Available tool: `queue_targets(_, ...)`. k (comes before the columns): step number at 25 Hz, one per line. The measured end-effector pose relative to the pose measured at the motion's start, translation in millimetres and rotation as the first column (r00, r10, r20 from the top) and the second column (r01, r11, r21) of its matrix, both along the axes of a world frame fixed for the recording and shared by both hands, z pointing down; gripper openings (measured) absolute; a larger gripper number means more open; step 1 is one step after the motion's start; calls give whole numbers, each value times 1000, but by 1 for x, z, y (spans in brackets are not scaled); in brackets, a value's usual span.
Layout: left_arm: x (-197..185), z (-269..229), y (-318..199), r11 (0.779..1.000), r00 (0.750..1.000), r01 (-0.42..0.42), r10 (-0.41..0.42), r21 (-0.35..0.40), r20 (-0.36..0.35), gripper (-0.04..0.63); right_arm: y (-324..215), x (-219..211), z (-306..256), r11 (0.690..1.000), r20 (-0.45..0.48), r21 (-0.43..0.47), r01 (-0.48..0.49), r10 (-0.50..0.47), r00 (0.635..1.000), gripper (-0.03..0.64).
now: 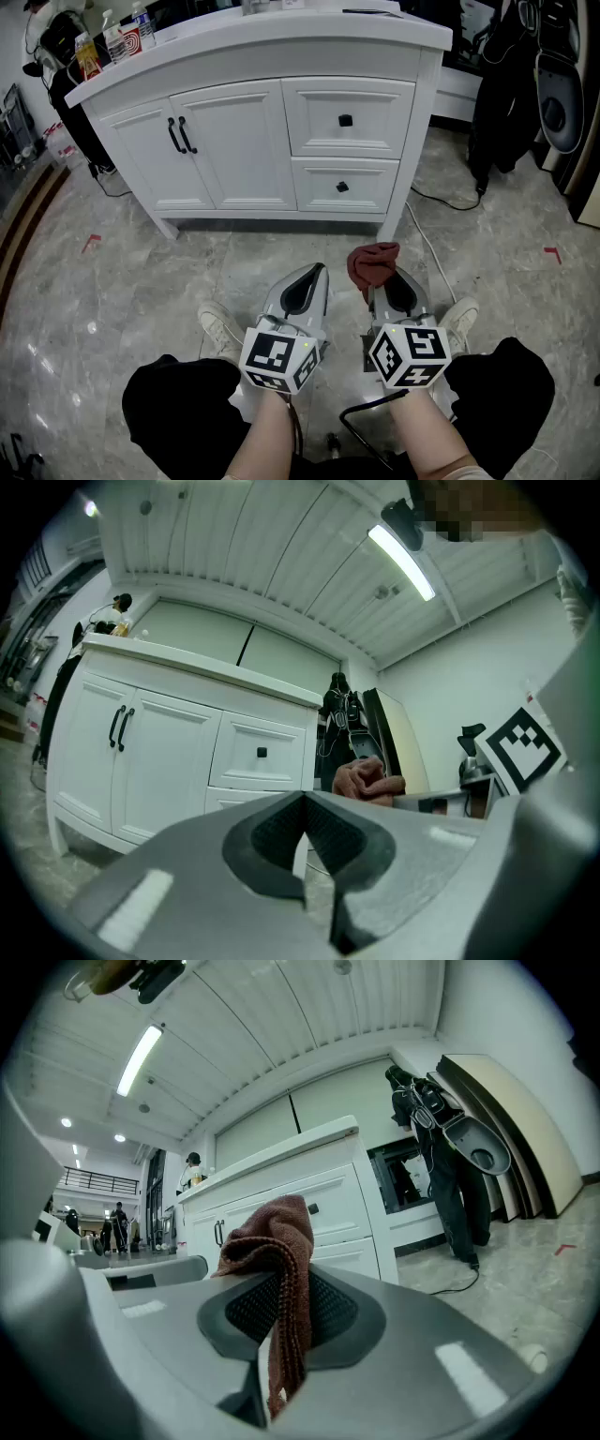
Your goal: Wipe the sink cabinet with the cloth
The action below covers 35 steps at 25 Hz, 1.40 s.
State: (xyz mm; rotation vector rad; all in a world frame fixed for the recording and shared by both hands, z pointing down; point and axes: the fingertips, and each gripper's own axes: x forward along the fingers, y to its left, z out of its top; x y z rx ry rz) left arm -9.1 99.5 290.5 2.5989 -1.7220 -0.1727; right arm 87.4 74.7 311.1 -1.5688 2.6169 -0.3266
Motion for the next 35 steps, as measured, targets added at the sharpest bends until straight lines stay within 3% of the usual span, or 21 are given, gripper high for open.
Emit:
queue_targets(12,1,2,-3,1000,1000,2,-2,2,-1,0,-3,2,10,1000,12,-13,-11,11,1000,91)
queue_targets(19,1,7,-17,1000,1000,6,-6,-2,-10,0,-20,6,29,995,37,-83,-46,49,998,91)
queue_targets(24,3,11,-42,1000,1000,-5,5,-11,-1,0,-50,3,27,991,85,-121,-58,68,994,91)
queue_targets(29,-11,-5,-78,1000,1000,8,-8,23,22,0,-90,-4,5,994,105,-86,-62,71,992,91)
queue_targets(35,-45,-12,-125,998,999,48,-47,37,-10,0,-145,-30,-10,998,73,-34,-60,62,995,91)
